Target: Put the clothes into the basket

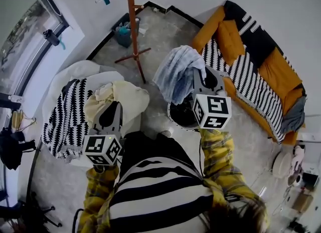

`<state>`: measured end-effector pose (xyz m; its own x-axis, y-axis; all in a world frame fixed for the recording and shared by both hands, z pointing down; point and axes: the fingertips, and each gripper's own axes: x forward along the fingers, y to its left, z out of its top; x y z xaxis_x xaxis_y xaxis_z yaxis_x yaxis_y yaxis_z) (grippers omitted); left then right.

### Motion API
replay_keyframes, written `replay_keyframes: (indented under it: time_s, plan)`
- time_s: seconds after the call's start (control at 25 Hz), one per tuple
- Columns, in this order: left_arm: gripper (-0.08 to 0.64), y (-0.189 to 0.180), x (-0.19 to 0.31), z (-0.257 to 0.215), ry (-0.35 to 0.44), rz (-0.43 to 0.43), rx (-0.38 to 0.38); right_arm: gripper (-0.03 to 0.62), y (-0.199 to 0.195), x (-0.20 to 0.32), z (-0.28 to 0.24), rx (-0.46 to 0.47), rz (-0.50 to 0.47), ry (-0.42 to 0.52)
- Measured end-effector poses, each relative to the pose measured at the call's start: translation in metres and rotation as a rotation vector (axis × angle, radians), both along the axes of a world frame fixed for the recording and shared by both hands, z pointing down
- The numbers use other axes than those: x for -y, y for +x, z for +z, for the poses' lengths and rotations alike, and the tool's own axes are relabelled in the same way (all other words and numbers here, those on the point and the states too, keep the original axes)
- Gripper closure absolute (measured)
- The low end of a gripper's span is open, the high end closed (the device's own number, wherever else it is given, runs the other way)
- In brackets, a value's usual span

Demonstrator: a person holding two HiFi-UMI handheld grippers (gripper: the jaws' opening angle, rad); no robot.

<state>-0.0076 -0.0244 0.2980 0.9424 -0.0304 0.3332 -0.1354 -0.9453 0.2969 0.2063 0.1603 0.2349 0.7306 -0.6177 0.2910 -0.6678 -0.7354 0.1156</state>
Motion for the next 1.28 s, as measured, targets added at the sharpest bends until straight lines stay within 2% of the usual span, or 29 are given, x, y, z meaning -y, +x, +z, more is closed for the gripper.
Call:
replay_keyframes:
  time_s: [0.24, 0.72, 1.12, 1.28]
  plan:
    - [0.512, 0.014, -0.04, 0.0, -0.02, 0.046, 0.014, 0.522, -0.004, -0.066, 0.014, 0.045, 0.069, -0.004]
    - [0.512, 0.065, -0.141, 0.021, -0.008, 0.227, 0.081, 0.52, -0.009, -0.184, 0.079, 0.169, 0.198, -0.059]
    - [0.512, 0.095, -0.19, 0.052, 0.006, 0.315, 0.173, 0.52, -0.015, -0.226, 0.162, 0.352, 0.221, -0.093]
    - [0.512, 0.1, -0.199, 0.066, -0.003, 0.335, 0.208, 0.518, -0.023, -0.23, 0.196, 0.433, 0.199, -0.151]
